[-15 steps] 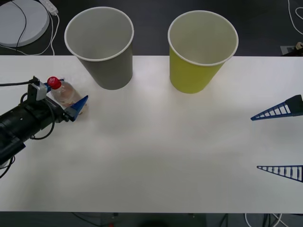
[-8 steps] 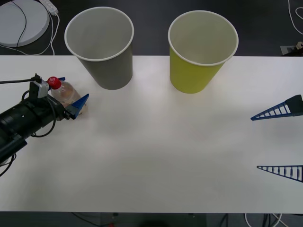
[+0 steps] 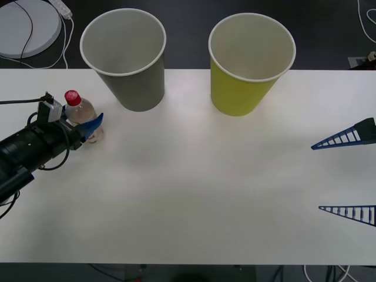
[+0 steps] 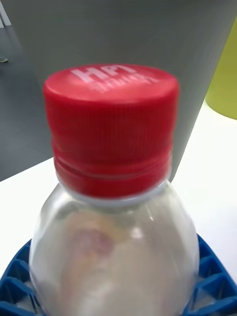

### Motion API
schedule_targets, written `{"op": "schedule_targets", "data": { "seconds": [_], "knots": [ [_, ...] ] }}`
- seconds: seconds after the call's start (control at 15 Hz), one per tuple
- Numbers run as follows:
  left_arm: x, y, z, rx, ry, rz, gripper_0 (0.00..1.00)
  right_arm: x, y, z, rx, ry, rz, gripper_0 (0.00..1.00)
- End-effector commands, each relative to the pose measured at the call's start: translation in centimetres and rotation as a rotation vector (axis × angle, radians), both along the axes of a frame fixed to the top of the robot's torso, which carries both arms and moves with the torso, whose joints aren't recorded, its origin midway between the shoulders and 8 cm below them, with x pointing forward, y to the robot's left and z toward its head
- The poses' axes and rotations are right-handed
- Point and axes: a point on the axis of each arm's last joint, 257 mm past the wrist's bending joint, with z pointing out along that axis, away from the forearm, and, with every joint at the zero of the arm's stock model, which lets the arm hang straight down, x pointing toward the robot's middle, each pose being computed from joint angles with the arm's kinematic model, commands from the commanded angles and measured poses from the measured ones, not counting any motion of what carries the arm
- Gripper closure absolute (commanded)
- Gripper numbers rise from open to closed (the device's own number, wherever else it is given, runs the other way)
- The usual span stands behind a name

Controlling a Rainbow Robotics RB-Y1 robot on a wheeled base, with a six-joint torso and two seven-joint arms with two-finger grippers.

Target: Put the can into the green bin and the plastic bottle into the gray bin

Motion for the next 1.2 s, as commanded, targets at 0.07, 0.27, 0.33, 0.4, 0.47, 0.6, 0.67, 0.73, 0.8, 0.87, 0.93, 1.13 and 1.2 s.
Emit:
{"op": "schedule_targets", "data": {
  "seconds": [0.07, 0.27, 0.33, 0.4, 0.47, 0.6, 0.67, 0.73, 0.8, 0.87, 0.93, 1.13, 1.2],
  "knots": [
    [0.0, 0.0, 0.0, -0.004, 0.002, -0.001, 1.0, 0.0, 0.0, 0.0, 0.0, 0.0, 0.0, 0.0],
    [0.0, 0.0, 0.1, -0.007, 0.002, 0.003, 1.0, 0.0, 0.0, 0.0, 0.0, 0.0, 0.0, 0.0],
    [0.0, 0.0, 0.0, -0.007, 0.003, 0.002, 1.0, 0.0, 0.0, 0.0, 0.0, 0.0, 0.0, 0.0],
    [0.0, 0.0, 0.0, -0.011, 0.003, 0.002, 1.0, 0.0, 0.0, 0.0, 0.0, 0.0, 0.0, 0.0],
    [-0.1, -0.1, 0.2, -0.022, 0.004, -0.001, 1.0, 0.0, 0.0, 0.0, 0.0, 0.0, 0.0, 0.0],
    [-0.1, 0.0, 0.6, -0.016, -0.002, -0.008, 1.0, 0.0, 0.0, 0.0, 0.0, 0.0, 0.0, 0.0],
    [-0.2, 0.2, 0.8, -0.013, -0.001, -0.012, 1.0, 0.0, 0.0, 0.0, 0.0, 0.0, 0.0, 0.0],
    [-0.2, 0.3, 1.1, -0.011, -0.001, -0.014, 1.0, 0.0, 0.0, 0.0, 0.0, 0.0, 0.0, 0.0],
    [-0.3, 0.6, 1.4, -0.007, 0.001, -0.015, 1.0, 0.0, 0.0, 0.0, 0.0, 0.0, 0.0, 0.0],
    [-0.4, 0.7, 1.6, -0.01, 0.004, -0.021, 1.0, 0.0, 0.0, 0.0, 0.0, 0.0, 0.0, 0.0],
    [-0.5, 0.8, 1.9, -0.007, 0.004, -0.024, 1.0, 0.0, 0.0, 0.0, 0.0, 0.0, 0.0, 0.0],
    [-1.6, 1.0, 2.4, -0.019, 0.013, -0.033, 1.0, 0.0, 0.0, 0.0, 0.0, 0.0, 0.0, 0.0],
    [-1.9, 1.2, 2.5, -0.018, 0.014, -0.034, 1.0, 0.0, 0.0, 0.0, 0.0, 0.0, 0.0, 0.0]
  ]
}}
